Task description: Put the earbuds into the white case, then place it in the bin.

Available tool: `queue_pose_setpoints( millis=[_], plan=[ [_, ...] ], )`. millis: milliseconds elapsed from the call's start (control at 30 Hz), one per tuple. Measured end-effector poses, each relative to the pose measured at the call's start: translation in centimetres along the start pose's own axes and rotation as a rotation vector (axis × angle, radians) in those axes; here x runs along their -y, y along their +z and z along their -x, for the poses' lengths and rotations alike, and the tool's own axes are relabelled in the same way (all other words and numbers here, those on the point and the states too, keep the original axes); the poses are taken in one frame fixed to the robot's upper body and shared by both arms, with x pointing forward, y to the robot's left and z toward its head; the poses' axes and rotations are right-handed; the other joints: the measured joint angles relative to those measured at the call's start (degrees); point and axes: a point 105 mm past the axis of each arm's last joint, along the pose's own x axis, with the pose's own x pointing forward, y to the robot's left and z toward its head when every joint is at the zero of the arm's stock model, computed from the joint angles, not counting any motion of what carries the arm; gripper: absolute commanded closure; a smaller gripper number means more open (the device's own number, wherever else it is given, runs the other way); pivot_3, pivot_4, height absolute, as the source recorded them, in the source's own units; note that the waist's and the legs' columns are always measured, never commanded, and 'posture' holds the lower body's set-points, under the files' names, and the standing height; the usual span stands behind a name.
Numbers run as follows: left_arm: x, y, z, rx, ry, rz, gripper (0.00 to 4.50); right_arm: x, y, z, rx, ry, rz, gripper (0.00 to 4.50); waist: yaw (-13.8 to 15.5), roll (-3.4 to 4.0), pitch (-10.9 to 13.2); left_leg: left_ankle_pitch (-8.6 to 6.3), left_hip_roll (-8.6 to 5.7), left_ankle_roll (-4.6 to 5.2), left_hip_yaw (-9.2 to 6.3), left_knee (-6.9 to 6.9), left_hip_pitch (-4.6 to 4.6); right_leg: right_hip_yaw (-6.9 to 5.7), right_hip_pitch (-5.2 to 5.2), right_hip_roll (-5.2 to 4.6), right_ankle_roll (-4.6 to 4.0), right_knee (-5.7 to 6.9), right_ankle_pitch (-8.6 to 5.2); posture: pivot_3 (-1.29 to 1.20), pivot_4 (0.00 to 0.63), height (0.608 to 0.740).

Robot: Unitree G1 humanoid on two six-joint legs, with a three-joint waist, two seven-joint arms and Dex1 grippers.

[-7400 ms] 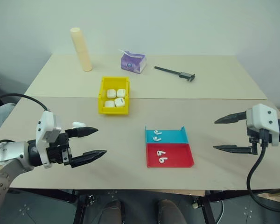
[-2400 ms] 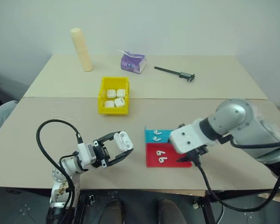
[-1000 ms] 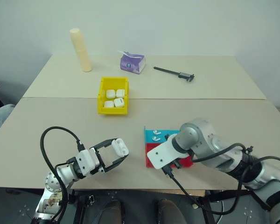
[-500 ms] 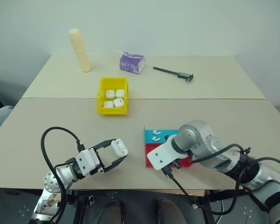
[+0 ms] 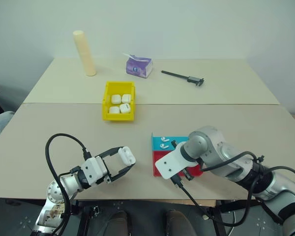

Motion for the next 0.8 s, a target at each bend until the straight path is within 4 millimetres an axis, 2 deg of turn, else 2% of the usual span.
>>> queue_pose_setpoints(
  millis=[200,267,333,500,600,700,800],
  plan=[
    [0.1,0.2,-0.1,0.005,-0.005,0.016,1.76,-0.6,-0.1,0.2,0.029,0.004,-0.048,3.87,0.1,0.00,0.0,0.00,-0.01,0.00,-0.03,-0.01,-0.06,0.00,-0.04,-0.01,0.00,-0.01,0.00,0.00,0.150,0.740],
    [-0.1,0.7,-0.5,0.035,-0.006,0.030,1.76,-0.8,-0.1,1.1,0.074,-0.005,-0.098,3.87,0.1,-0.01,0.0,0.00,-0.01,0.00,-0.09,-0.01,-0.10,0.00,-0.05,-0.02,0.00,-0.02,0.00,0.00,0.150,0.740],
    [-0.5,1.7,-1.0,0.075,-0.012,0.030,1.76,-0.5,-0.2,2.9,0.127,-0.043,-0.151,3.87,0.3,-0.01,0.0,0.00,-0.01,0.00,-0.17,-0.01,-0.10,-0.02,-0.03,-0.03,0.01,-0.03,0.00,0.00,0.150,0.740],
    [-1.2,4.9,-3.4,0.203,-0.066,0.053,1.76,0.7,-1.2,9.9,0.272,-0.240,-0.268,3.87,0.5,-0.02,0.0,-0.01,-0.02,0.00,-0.23,-0.03,-0.06,-0.01,0.04,-0.01,0.02,-0.09,0.01,0.00,0.150,0.740],
    [-1.1,6.4,-5.0,0.261,-0.124,0.084,1.76,1.3,-1.5,12.7,0.373,-0.346,-0.300,3.87,0.3,-0.03,0.0,0.00,-0.02,0.00,-0.23,-0.04,-0.07,0.02,0.04,0.03,0.02,-0.08,0.01,0.00,0.150,0.740],
    [-1.0,7.9,-6.0,0.315,-0.186,0.115,1.76,2.1,-1.9,15.7,0.526,-0.495,-0.331,3.87,0.1,-0.04,0.0,0.00,-0.02,0.00,-0.24,-0.04,-0.05,0.05,0.06,0.05,0.03,-0.07,0.01,0.00,0.150,0.740],
    [-1.1,9.1,-6.7,0.349,-0.241,0.141,1.76,3.0,-0.9,18.5,0.728,-0.620,-0.299,3.87,-0.1,-0.04,0.0,0.00,-0.01,0.00,-0.29,-0.05,-0.03,0.10,0.05,0.09,0.03,-0.05,0.02,0.00,0.150,0.740]
  ],
)
